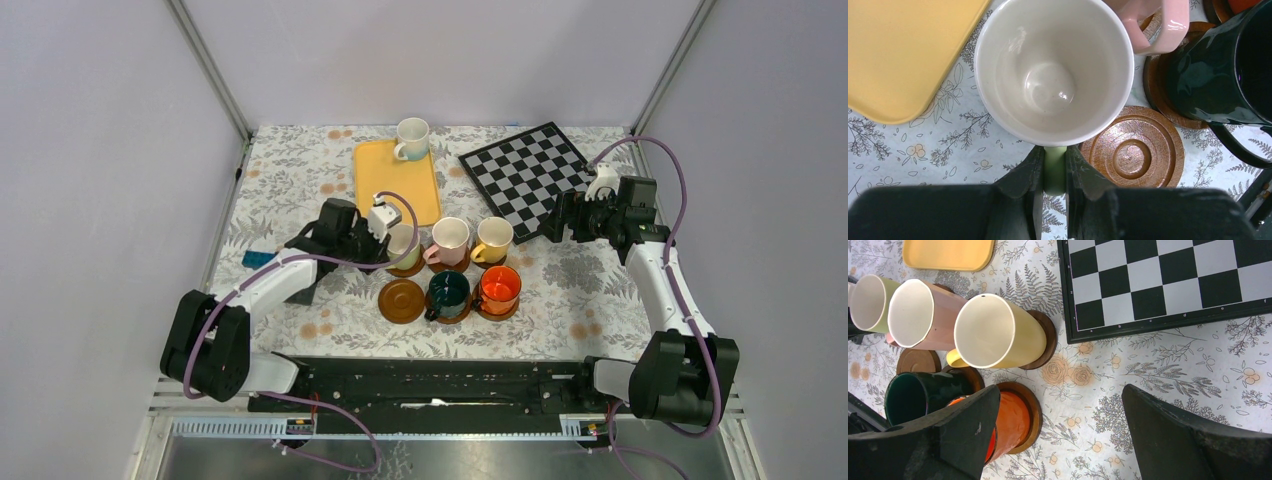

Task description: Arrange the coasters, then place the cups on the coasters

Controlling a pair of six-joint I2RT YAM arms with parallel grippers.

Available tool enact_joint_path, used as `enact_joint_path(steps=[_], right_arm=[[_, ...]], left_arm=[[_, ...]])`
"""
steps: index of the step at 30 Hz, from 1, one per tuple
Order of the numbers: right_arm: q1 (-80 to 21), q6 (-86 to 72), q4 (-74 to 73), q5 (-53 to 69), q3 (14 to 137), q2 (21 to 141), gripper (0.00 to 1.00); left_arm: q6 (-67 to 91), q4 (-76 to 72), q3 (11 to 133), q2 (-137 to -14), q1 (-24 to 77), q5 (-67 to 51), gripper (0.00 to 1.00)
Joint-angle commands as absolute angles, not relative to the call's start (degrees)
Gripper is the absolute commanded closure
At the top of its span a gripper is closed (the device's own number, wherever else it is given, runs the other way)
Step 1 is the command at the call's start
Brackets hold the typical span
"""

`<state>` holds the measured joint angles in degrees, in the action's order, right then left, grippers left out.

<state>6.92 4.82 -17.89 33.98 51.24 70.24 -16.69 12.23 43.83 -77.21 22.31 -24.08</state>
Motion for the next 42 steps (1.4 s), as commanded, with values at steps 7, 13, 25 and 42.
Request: enact_joint_path(steps=[7,13,25,42], right_arm=[[7.1,4.9,-16.9,34.6,51.3,69.5,0.02],[7.1,4.9,-16.9,34.7,51.3,69.4,0.02],[7.1,5.0,-16.9,34.7,51.3,69.5,0.02],[7.1,5.1,-17.0,34.5,51.2,69.4,0.02]], left_arm=[[-18.3,7.4,44.2,-76.6,22.5,-24.6,0.87],[-18.6,7.4,44.3,-76.7,22.5,-23.8,0.82],[-18.1,9.3,45.2,-77.1,22.5,-23.9,0.57],[-17.8,22.9,50.0,-70.4,21.5,-27.7,0.19]])
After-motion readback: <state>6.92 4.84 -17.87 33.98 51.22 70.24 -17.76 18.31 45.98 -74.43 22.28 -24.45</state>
